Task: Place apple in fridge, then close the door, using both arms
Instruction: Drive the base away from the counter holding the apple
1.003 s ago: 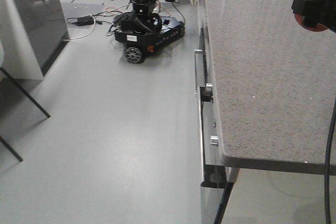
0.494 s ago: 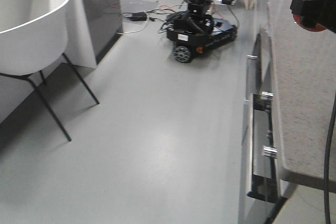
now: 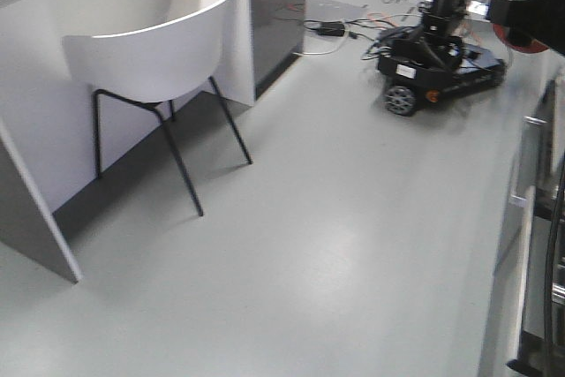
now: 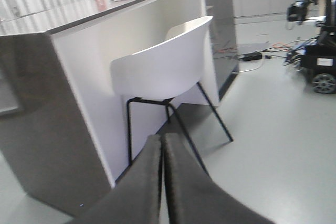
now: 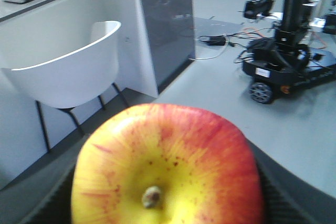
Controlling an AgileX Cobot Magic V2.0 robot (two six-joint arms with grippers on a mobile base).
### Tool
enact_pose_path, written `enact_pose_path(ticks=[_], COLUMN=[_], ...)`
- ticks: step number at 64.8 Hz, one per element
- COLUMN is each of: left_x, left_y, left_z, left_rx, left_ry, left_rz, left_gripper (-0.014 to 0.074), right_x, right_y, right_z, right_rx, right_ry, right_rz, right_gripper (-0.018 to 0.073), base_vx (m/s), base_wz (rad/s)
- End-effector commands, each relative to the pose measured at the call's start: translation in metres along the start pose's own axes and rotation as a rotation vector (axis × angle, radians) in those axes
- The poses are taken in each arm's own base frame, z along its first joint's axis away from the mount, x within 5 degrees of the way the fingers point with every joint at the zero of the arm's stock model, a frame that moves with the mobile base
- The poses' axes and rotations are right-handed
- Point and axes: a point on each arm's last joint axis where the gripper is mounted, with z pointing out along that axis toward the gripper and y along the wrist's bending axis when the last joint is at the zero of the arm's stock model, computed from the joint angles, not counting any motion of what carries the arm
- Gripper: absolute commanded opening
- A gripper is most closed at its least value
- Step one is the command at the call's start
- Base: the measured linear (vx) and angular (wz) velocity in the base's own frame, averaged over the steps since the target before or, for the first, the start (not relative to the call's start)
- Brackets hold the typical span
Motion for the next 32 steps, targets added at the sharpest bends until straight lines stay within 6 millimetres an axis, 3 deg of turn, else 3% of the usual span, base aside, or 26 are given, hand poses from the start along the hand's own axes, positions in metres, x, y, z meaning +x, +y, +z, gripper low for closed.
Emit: enact_pose_path(ticks=[1, 32], left_x=[0.0001, 0.0001], left_y=[-0.0002, -0.0002], left_z=[0.0003, 0.0003], left_rx=[-0.005, -0.005], left_ry=[-0.072, -0.072], left_rz=[-0.013, -0.013], left_gripper=[-0.0006, -0.0006], right_x=[-0.0222, -0.0221], right_y=[0.0000, 0.0000], right_z=[-0.0140, -0.0140], right_rx=[0.013, 0.013], right_ry=[-0.135, -0.134], right_rz=[-0.001, -0.001], right_gripper=[0.0152, 0.0152], base_vx=[-0.02, -0.02], base_wz=[0.43, 0.37])
